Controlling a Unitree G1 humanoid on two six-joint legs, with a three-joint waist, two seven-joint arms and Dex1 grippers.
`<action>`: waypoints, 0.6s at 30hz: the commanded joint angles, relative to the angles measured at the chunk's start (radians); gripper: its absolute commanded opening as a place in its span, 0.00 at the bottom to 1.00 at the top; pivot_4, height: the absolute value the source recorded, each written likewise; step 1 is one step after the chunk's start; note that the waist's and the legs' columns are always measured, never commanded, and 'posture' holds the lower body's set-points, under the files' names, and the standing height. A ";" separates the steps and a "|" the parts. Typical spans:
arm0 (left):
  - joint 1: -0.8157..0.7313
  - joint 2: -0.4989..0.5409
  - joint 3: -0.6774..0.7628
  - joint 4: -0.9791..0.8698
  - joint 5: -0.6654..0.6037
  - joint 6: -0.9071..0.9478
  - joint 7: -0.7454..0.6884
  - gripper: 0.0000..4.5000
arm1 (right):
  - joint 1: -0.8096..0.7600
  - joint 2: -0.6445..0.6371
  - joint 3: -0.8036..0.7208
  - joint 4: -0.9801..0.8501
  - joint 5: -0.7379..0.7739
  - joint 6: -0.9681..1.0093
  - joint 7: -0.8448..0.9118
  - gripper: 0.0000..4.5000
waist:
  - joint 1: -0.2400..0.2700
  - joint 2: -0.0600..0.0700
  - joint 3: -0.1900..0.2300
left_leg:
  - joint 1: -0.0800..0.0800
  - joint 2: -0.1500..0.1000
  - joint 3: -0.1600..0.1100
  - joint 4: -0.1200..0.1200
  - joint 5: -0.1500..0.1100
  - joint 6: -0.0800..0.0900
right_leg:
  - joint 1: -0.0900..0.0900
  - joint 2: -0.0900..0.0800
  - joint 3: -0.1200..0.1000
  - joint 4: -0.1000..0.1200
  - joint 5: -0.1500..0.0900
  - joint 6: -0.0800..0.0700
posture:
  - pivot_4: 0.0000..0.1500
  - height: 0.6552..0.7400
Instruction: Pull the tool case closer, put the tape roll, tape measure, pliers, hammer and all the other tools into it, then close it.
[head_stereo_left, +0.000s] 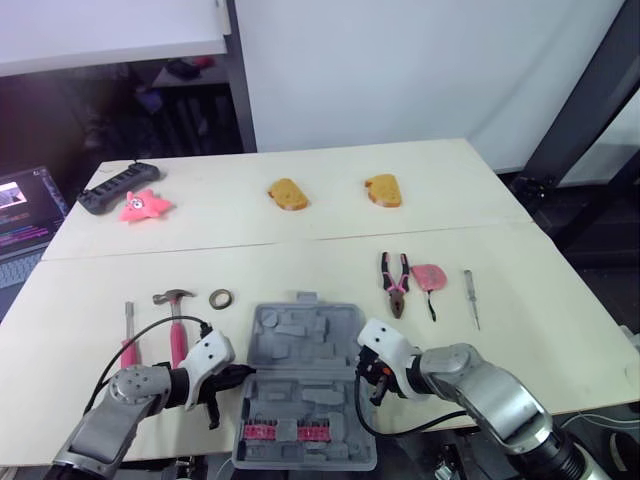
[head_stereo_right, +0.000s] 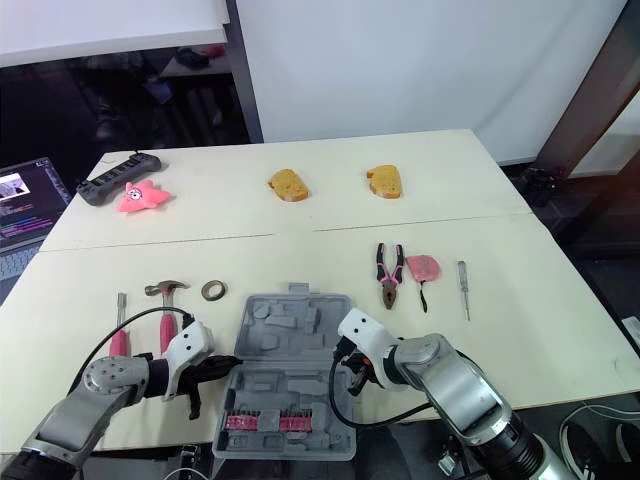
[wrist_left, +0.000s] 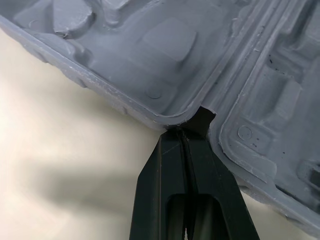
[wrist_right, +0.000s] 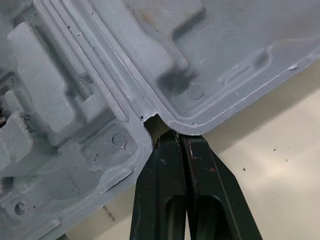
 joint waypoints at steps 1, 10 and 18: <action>0.080 0.028 -0.061 0.057 0.025 0.057 -0.037 0.01 | 0.003 -0.005 0.028 -0.001 0.029 0.005 -0.009 0.02 | 0.000 0.000 0.000 | 0.000 0.000 0.000 0.000 0.000 0.000 | 0.000 0.000 0.000 0.000 0.000 0.000 | 1.00 1.00; 0.053 0.003 -0.078 0.224 0.058 -0.055 -0.036 0.01 | 0.004 -0.023 0.035 -0.023 0.066 0.027 -0.031 0.02 | 0.002 0.006 -0.005 | 0.000 0.000 0.000 0.000 0.000 0.000 | 0.000 0.000 0.000 -0.001 -0.001 0.000 | 1.00 1.00; 0.028 -0.016 -0.078 0.394 0.076 -0.184 -0.069 0.01 | 0.000 -0.025 0.028 -0.024 0.087 0.038 -0.055 0.02 | 0.001 0.017 -0.017 | 0.004 0.000 0.000 -0.002 -0.001 0.002 | 0.003 0.000 0.000 -0.001 -0.005 0.003 | 1.00 1.00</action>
